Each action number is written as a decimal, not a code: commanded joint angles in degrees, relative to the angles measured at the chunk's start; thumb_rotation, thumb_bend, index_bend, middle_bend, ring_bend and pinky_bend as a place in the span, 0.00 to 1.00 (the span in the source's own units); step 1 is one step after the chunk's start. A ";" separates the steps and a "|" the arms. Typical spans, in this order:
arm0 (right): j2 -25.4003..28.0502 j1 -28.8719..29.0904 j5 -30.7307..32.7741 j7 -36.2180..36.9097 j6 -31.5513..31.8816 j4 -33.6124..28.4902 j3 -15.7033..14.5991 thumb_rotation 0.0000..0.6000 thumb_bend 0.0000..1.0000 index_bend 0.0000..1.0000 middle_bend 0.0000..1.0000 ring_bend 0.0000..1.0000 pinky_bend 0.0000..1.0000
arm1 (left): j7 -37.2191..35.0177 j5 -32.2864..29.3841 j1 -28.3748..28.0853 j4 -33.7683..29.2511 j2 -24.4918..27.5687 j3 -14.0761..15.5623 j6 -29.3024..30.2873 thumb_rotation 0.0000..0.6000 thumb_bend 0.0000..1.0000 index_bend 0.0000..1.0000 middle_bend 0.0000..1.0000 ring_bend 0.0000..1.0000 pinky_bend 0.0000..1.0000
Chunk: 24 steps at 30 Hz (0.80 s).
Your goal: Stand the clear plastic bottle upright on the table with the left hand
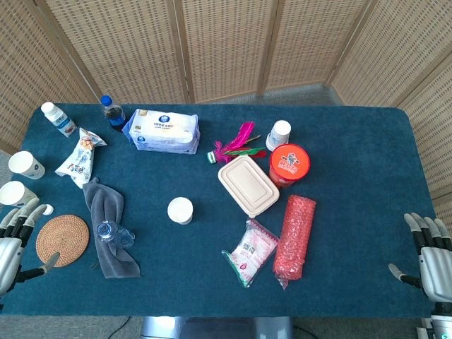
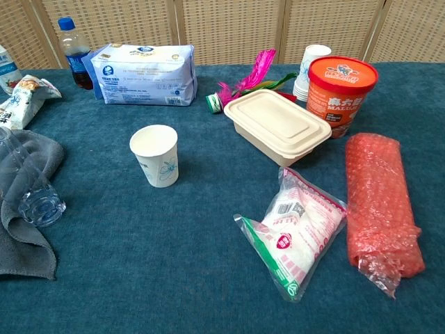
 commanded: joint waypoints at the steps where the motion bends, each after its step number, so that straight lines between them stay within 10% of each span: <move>1: -0.13 0.06 -0.19 0.15 0.12 0.16 0.11 1.00 0.02 0.00 0.00 0.00 0.00 | 0.02 0.00 -0.02 0.15 -0.11 -0.03 -0.04 0.91 0.32 0.00 0.00 0.00 0.00; 14: -0.54 -0.49 -0.19 0.79 0.46 0.62 -0.09 1.00 0.02 0.00 0.00 0.00 0.00 | -3.82 0.98 -0.15 0.92 -0.21 0.06 -0.08 0.91 0.32 0.00 0.00 0.00 0.00; 24: -0.51 -0.44 -0.31 0.92 0.41 0.54 0.07 1.00 0.02 0.00 0.00 0.00 0.00 | -23.06 2.58 -2.90 4.70 -0.48 2.81 -7.30 0.90 0.32 0.00 0.00 0.00 0.00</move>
